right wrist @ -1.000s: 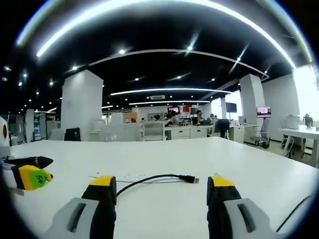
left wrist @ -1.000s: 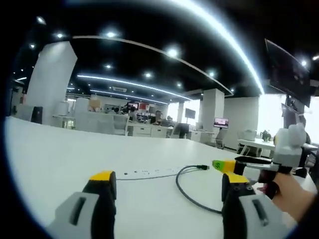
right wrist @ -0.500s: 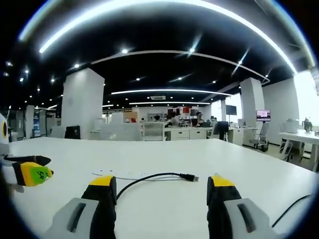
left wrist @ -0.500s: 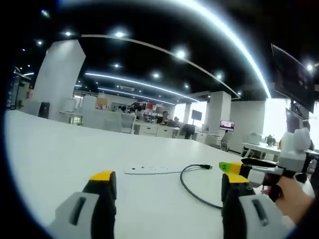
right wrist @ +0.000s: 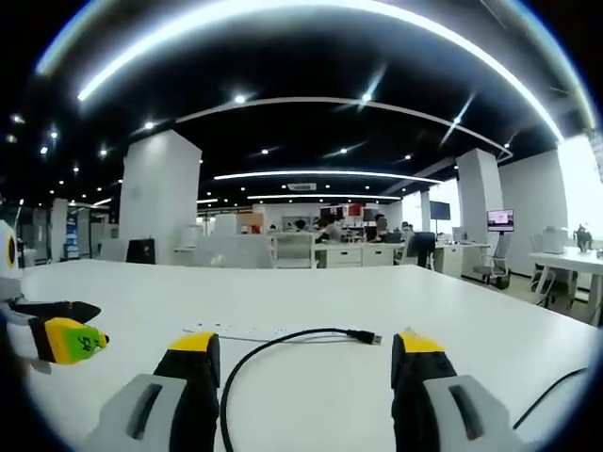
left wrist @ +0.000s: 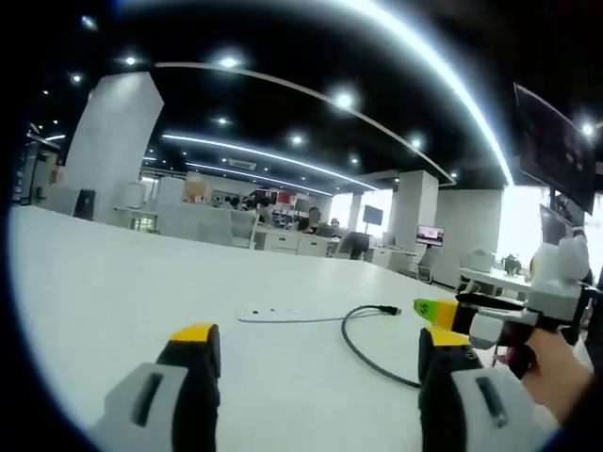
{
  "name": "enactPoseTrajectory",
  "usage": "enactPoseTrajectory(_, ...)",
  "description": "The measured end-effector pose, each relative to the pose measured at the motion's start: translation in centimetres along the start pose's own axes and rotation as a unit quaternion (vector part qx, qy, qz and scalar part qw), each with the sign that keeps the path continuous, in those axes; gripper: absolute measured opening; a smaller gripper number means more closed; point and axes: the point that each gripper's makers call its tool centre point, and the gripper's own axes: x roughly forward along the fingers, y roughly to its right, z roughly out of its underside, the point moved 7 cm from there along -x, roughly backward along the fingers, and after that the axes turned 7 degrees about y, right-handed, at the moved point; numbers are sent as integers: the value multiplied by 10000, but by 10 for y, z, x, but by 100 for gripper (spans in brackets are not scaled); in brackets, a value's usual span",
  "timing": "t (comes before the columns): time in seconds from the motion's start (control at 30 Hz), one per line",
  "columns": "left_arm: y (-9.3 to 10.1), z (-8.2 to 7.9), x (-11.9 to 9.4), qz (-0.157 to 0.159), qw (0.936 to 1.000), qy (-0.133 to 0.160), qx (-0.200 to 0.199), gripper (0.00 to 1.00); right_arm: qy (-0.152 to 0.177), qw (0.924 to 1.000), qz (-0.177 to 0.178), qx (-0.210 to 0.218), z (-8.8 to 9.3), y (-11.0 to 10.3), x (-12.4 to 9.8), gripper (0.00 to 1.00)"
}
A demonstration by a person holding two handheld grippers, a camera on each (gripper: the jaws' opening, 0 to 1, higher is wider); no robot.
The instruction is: Locate the USB plug end of the data cable currently connected to the USB port on the desk. Grip the plug, withdraw it from the port, and place it onto the desktop.
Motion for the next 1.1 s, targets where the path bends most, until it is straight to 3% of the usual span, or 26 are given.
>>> enactPoseTrajectory(1.1, -4, -13, -26, -124, 9998, 160, 59, 87, 321, 9994, -81, 75, -16, -23, -29, 75)
